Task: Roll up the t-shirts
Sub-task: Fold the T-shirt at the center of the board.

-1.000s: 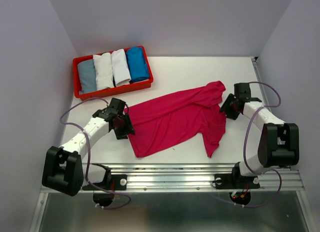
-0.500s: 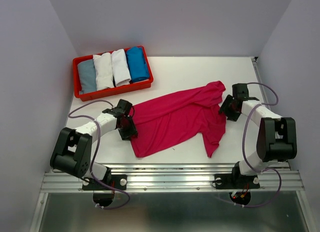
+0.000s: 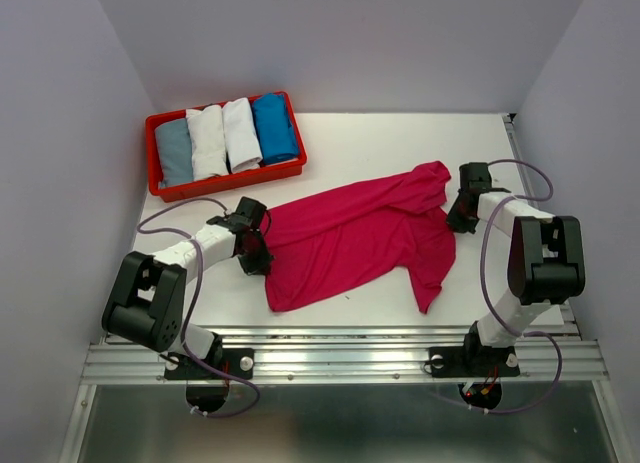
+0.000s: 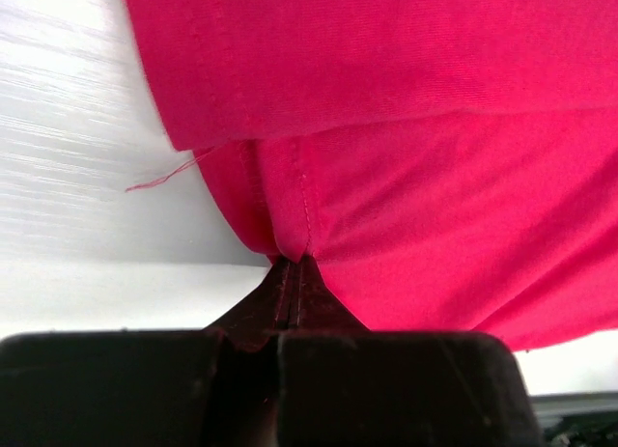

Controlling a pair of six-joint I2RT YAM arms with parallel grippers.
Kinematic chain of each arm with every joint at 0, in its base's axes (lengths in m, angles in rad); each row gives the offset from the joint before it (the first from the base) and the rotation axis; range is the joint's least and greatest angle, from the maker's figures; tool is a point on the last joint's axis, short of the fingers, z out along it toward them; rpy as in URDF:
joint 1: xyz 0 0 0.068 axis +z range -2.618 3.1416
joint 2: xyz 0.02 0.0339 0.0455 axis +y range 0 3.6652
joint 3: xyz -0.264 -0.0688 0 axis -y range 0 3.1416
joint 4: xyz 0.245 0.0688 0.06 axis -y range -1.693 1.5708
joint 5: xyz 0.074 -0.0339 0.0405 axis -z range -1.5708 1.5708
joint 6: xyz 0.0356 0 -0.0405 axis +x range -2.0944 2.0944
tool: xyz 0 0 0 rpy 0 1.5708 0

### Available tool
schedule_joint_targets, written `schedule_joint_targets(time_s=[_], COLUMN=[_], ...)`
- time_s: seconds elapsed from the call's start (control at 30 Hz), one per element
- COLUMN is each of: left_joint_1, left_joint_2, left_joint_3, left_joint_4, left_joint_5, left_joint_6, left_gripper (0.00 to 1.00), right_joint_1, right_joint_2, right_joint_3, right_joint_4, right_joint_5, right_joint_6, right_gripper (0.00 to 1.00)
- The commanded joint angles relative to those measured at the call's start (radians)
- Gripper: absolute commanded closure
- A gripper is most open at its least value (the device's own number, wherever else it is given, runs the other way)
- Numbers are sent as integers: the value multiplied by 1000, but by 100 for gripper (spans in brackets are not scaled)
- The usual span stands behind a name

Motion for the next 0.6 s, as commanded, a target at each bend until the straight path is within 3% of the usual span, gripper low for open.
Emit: schedule_joint_targets(time_s=[0.0, 0.57], left_joint_1=[4, 47], left_joint_2=[-7, 175], left_joint_3=[42, 170], left_joint_4=[-44, 25], left_joint_5=[-122, -90], left_joint_6=[1, 98], left_gripper=[100, 100], right_joint_1=[0, -38], right_joint_2=[-12, 44], right_joint_3=[-10, 62], right_joint_4=[43, 26], right_joint_5=[179, 311], right_joint_6=[37, 25], right_gripper=[99, 98])
